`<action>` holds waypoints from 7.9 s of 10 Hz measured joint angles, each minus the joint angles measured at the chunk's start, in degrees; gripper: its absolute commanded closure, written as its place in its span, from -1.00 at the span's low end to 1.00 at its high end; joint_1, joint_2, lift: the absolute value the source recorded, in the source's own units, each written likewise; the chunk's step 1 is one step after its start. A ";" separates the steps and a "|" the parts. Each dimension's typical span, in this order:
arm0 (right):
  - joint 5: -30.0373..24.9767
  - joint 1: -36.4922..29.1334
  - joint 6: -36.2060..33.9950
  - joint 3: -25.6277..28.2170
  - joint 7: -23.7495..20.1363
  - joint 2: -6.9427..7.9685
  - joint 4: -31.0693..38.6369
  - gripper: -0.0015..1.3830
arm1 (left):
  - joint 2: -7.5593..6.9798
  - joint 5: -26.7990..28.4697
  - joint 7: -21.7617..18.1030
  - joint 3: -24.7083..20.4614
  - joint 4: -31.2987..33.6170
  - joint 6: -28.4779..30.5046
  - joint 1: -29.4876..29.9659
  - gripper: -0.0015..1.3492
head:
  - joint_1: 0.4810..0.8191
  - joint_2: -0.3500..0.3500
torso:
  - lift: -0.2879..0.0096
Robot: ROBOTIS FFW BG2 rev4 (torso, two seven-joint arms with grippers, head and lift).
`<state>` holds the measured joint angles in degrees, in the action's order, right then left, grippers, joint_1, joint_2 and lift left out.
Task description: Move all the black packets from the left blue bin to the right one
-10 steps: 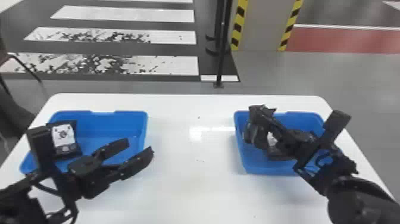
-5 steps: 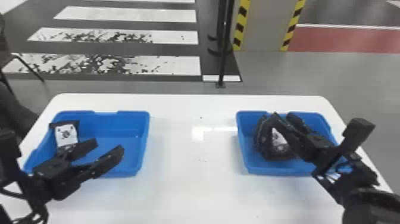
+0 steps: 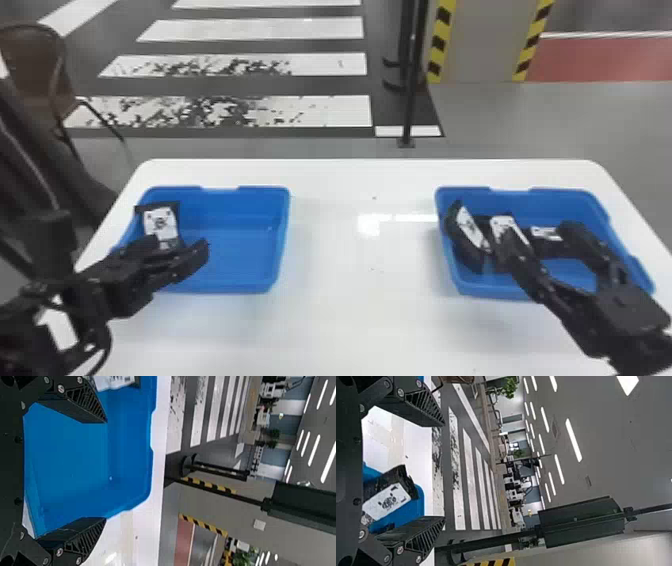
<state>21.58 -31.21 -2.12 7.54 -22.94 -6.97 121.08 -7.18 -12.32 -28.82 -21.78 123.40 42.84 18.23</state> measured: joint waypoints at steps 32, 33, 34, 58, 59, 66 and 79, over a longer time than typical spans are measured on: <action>10.49 -4.85 -8.39 -5.13 -5.09 0.30 2.51 -0.71 | -0.82 16.63 6.68 8.07 -9.94 14.36 -17.97 -0.78 | 0.27 0.71 | -0.01; 10.76 -4.93 -8.72 -5.14 -5.10 0.22 2.46 -0.71 | -0.81 17.73 6.86 7.61 -12.49 15.31 -19.73 -0.76 | 0.27 0.75 | -0.01; 10.93 -5.03 -8.98 -5.14 -5.14 0.14 2.46 -0.71 | -0.77 18.70 7.21 7.32 -15.25 15.78 -21.65 -0.76 | 0.27 0.77 | -0.01; 14.38 1.17 -18.03 -6.22 -9.97 -0.08 0.37 -0.71 | -1.85 -1.62 4.62 21.75 1.99 2.65 -6.54 0.80 | 0.27 0.11 | -0.01; 14.40 3.54 -18.11 -6.33 -10.11 -0.22 -1.14 -0.71 | -2.23 -4.12 4.50 25.05 3.32 2.89 -5.82 0.80 | 0.27 0.02 | -0.01; 14.15 14.32 -18.19 -8.39 -10.12 -0.79 -5.91 0.06 | -3.54 -10.29 4.30 34.63 4.22 4.68 -6.04 0.80 | 0.27 -0.36 | -0.01; 14.49 21.00 -18.96 -2.84 -9.83 -1.88 -15.09 0.85 | -2.06 -14.12 3.66 28.02 3.77 1.09 -0.94 -0.76 | 0.27 -0.42 | -0.01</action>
<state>36.07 -10.21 -21.08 4.70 -32.77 -8.85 105.98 -9.24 -26.44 -25.16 6.24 127.17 43.92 17.29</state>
